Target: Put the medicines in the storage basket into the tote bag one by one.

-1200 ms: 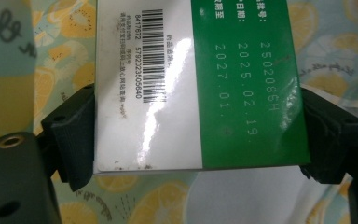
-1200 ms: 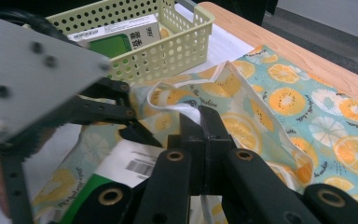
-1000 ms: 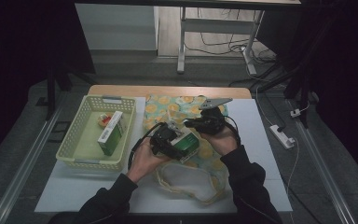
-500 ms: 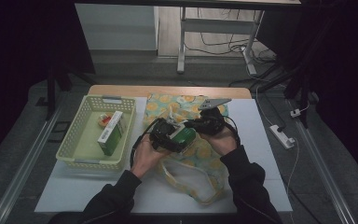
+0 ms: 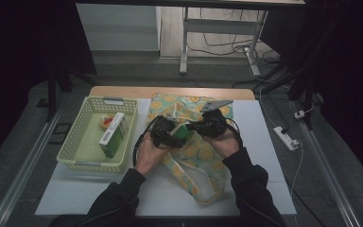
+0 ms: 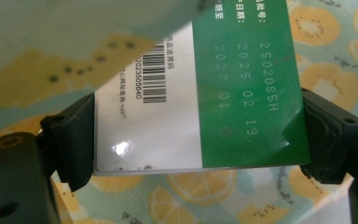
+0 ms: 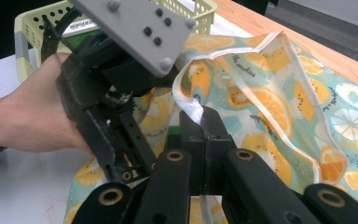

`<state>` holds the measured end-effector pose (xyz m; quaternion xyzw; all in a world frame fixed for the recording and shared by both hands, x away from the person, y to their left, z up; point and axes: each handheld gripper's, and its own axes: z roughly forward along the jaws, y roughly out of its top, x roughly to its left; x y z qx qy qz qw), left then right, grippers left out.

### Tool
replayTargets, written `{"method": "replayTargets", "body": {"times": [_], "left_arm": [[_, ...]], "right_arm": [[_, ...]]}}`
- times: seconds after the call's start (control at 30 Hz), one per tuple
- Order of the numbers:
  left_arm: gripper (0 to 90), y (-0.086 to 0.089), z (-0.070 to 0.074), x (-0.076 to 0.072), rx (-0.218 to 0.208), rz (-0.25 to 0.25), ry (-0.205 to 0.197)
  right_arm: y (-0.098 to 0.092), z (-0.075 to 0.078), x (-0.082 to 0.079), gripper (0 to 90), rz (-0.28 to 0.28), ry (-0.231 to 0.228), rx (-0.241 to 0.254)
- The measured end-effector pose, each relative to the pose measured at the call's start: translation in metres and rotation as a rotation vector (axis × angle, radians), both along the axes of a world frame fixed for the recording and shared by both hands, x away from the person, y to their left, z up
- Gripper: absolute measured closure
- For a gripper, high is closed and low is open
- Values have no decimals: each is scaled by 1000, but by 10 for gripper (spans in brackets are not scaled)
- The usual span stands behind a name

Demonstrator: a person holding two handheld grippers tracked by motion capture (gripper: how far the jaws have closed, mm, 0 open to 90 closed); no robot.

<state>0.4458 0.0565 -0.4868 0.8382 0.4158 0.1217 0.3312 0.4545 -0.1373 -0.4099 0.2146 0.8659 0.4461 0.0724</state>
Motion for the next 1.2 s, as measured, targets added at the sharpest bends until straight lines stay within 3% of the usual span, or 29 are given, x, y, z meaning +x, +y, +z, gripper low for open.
{"method": "replayTargets", "body": {"times": [0.17, 0.47, 0.73, 1.2], "left_arm": [[142, -1, -2, 5, -1, 15, -11], [133, -7, -4, 10, 39, 24, -44], [92, -8, -2, 4, 50, 14, -67], [52, 6, 20, -29, -89, -84, -49]], "right_arm": [[1, -3, 1, 896, 2, 4, -6], [-1, -6, 5, 895, -11, 7, -6], [-2, -7, 6, 895, -16, 12, -8], [-2, -7, 5, 895, -17, 7, -3]]}}
